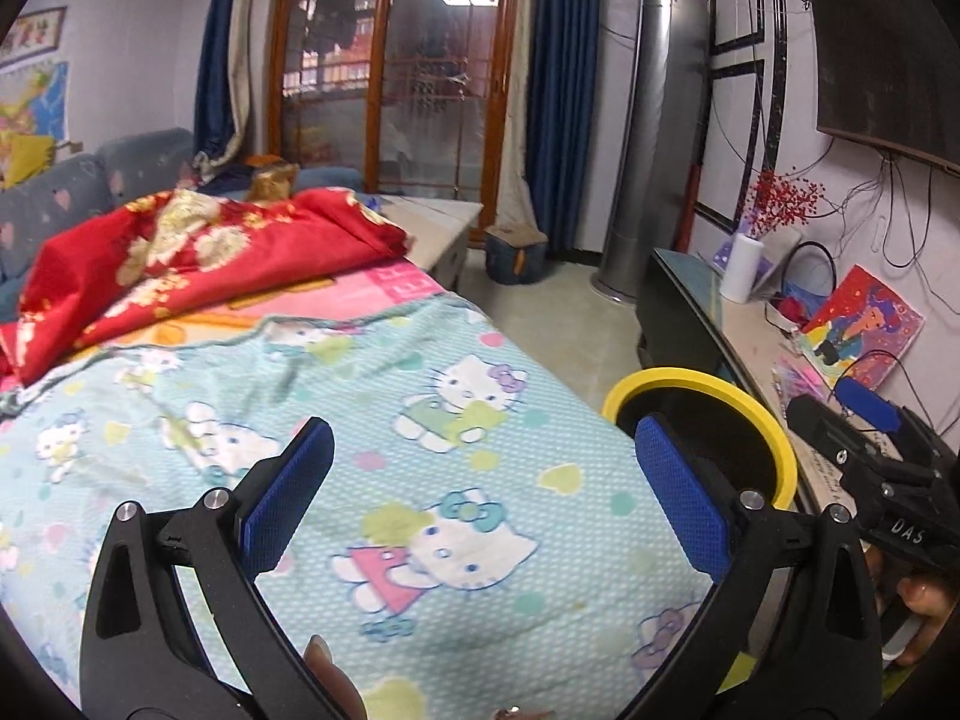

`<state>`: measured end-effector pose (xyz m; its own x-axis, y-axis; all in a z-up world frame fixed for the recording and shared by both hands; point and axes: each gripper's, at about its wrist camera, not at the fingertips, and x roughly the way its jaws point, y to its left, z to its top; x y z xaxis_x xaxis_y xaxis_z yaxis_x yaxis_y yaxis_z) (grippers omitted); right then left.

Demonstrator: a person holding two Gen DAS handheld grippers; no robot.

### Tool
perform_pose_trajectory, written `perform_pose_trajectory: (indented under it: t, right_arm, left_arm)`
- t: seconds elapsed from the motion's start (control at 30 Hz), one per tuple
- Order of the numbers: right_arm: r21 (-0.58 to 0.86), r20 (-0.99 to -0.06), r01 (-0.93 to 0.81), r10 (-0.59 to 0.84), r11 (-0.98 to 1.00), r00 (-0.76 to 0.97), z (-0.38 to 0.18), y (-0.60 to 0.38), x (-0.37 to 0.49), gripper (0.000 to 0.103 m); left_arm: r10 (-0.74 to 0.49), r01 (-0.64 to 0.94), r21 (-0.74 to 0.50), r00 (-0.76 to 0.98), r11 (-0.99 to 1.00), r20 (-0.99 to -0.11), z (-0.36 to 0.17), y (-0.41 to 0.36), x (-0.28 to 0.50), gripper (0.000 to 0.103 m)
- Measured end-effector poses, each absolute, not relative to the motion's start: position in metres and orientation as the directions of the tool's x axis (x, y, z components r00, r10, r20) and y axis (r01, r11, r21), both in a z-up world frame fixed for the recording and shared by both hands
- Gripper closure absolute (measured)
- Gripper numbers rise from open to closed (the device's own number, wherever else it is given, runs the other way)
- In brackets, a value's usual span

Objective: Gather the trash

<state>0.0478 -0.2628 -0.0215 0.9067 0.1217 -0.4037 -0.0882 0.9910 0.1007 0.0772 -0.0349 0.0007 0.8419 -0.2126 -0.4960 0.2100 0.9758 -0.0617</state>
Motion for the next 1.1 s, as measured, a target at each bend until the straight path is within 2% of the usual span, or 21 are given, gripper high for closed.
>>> perform_pose_trajectory:
  t: [0.4, 0.57, 1.1]
  right_arm:
    - [0.091, -0.242, -0.101, 0.121, 0.991, 0.963, -0.015, -0.231, 0.018, 0.007]
    - [0.045, -0.242, -0.104, 0.112, 0.994, 0.964, -0.021, -0.220, 0.016, 0.007]
    - [0.047, -0.247, -0.084, 0.093, 0.995, 0.964, -0.026, -0.221, 0.017, 0.007]
  left_arm:
    - [-0.157, 0.154, -0.040, 0.905, 0.987, -0.395, 0.002, -0.013, 0.036, 0.010]
    - [-0.153, 0.152, -0.035, 0.907, 0.988, -0.391, 0.001, -0.011, 0.034, 0.010]
    - [-0.151, 0.139, -0.058, 0.902, 0.989, -0.405, -0.002, -0.008, 0.034, 0.010]
